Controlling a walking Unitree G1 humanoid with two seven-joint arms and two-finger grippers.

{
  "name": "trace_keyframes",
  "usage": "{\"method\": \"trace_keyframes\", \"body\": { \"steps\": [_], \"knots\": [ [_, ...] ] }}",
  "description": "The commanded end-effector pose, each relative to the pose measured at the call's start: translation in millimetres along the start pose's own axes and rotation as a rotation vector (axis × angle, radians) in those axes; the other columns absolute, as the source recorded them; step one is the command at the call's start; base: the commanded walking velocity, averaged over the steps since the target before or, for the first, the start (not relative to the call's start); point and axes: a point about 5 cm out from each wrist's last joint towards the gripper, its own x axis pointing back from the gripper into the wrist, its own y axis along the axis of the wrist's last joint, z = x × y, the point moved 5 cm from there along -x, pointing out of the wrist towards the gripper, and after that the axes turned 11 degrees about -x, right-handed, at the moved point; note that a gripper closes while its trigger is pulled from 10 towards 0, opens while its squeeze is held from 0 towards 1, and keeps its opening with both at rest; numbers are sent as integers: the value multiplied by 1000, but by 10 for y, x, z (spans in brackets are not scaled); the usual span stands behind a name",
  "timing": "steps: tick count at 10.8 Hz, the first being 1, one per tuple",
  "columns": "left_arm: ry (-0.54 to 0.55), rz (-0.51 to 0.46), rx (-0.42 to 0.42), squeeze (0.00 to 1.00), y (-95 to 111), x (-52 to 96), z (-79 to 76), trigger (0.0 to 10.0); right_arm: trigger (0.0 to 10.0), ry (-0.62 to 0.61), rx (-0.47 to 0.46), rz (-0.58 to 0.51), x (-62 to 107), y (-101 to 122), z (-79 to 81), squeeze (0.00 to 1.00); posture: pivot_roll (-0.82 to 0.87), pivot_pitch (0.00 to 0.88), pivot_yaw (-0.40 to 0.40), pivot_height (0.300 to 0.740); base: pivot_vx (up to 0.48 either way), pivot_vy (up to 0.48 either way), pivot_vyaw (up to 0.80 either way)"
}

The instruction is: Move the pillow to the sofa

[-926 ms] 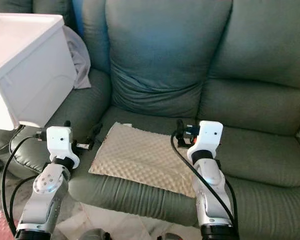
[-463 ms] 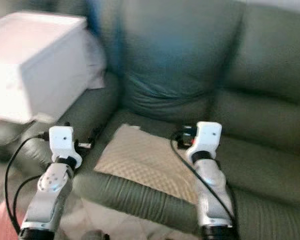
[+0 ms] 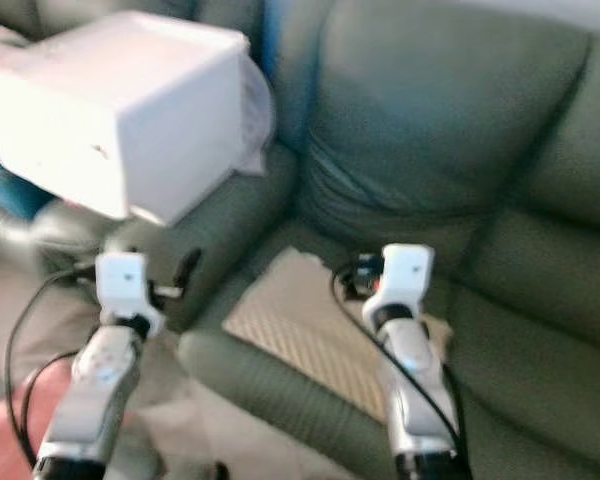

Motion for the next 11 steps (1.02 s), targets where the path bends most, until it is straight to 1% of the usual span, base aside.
{"method": "trace_keyframes", "body": {
  "steps": [1,3,6,10,11],
  "knots": [
    [-17,5,4,0,5,12,-49,10000,10000,-15,-1,5,6,6,-47,0,-27,0,-24,740,0,0,800],
    [-24,13,-5,0,-7,27,-67,10000,10000,-12,-1,10,7,-3,-43,0,-25,0,-25,740,0,0,800],
    [-38,23,25,0,-18,30,-80,10000,10000,-8,-1,15,0,-16,-43,0,-23,0,-26,740,0,0,800],
    [-51,17,27,0,-4,12,-91,10000,10000,-7,-12,10,-21,-10,-49,0,-23,0,-26,740,0,0,778],
    [-58,17,32,0,-5,15,-104,10000,10000,-10,-23,10,-22,-13,-54,0,-23,0,-28,740,0,0,0]
  ]
}}
